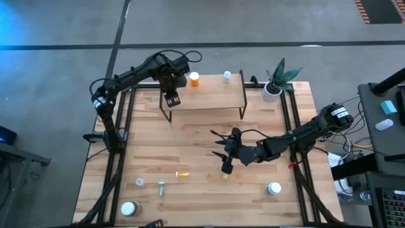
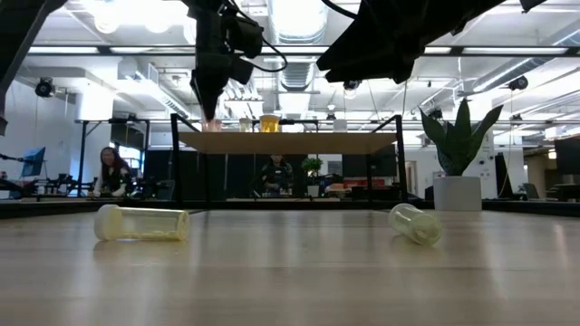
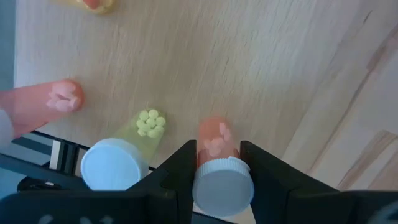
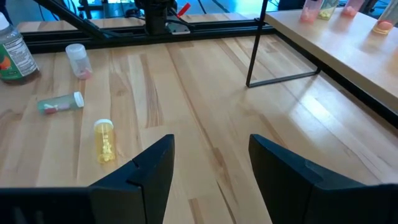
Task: Pick and place medicine bottles onto shelf by color
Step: Put the pink pill bottle on the shelf, then put the left yellow pill bottle on the shelf
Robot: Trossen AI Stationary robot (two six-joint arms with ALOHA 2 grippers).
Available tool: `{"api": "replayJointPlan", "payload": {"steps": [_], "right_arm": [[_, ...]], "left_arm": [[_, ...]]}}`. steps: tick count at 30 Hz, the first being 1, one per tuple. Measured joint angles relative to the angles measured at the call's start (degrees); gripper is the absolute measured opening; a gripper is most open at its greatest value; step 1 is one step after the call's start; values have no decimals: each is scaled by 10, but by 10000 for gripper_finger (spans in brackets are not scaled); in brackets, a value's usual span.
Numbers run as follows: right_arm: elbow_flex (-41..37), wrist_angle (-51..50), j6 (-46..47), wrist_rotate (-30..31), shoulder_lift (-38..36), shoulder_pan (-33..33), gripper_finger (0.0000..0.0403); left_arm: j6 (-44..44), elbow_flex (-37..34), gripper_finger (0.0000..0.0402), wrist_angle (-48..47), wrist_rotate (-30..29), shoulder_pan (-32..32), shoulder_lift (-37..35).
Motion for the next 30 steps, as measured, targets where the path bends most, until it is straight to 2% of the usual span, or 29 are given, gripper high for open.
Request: {"api": "replayJointPlan", "payload": {"steps": [15, 25, 30], "right_arm": [[0, 0, -1, 0, 0, 0, 198], [0, 0, -1, 0, 0, 0, 199], [0, 0, -1, 0, 0, 0, 199]], "left_arm": [[0, 0, 103, -2, 0, 0, 2], [-1, 0, 170, -3, 0, 0, 1], [-3, 0, 190, -13, -1, 0, 1]]}}
